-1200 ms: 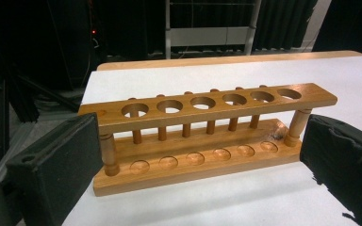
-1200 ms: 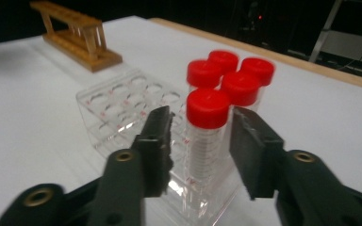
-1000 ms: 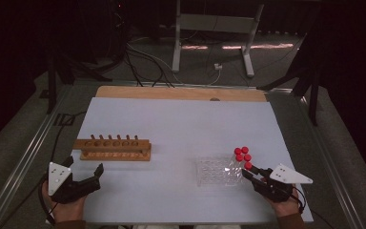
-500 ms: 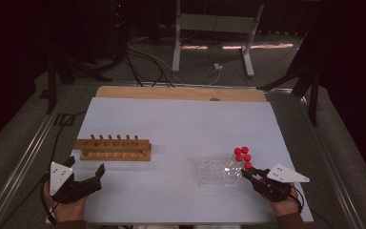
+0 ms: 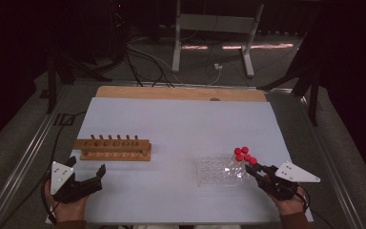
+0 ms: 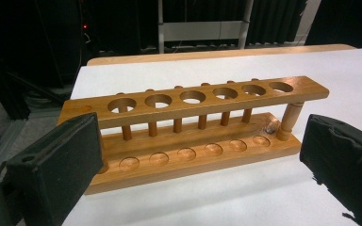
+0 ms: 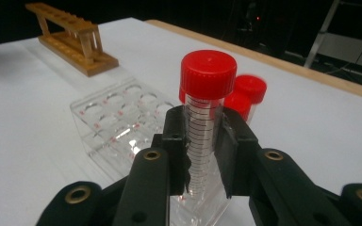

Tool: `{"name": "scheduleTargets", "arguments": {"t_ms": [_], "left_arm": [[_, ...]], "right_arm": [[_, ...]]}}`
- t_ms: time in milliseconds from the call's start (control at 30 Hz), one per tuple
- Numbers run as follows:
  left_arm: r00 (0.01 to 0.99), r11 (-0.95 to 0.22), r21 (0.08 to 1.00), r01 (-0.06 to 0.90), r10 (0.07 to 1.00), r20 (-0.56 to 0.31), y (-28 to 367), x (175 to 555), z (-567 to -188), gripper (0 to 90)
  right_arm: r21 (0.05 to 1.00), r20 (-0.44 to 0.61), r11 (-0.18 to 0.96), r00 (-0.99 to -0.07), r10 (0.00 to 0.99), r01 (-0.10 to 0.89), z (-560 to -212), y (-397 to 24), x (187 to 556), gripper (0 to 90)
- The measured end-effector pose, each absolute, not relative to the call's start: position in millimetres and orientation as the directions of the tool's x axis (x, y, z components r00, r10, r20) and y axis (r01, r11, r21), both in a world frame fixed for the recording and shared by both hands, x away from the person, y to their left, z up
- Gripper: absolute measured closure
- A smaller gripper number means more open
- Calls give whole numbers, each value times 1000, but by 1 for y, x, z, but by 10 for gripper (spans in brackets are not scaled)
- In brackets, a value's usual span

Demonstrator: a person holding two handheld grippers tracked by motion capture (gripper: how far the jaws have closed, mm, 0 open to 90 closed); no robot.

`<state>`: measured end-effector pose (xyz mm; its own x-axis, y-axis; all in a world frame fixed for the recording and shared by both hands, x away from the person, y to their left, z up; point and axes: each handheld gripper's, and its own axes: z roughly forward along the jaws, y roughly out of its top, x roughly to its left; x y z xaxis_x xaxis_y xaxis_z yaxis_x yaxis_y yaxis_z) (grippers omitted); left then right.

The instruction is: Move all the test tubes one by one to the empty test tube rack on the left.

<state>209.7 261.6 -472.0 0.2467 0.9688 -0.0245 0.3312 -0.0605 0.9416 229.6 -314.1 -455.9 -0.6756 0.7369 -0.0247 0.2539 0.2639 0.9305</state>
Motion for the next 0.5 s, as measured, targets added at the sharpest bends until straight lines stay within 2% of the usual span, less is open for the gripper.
{"name": "scheduleTargets", "arguments": {"t_ms": [500], "left_arm": [[251, -65, 935, 348, 968, -26, 260, 211, -472, 8]], "right_arm": [[957, 2, 199, -694, 720, 210, -433, -311, 226, 751]]}}
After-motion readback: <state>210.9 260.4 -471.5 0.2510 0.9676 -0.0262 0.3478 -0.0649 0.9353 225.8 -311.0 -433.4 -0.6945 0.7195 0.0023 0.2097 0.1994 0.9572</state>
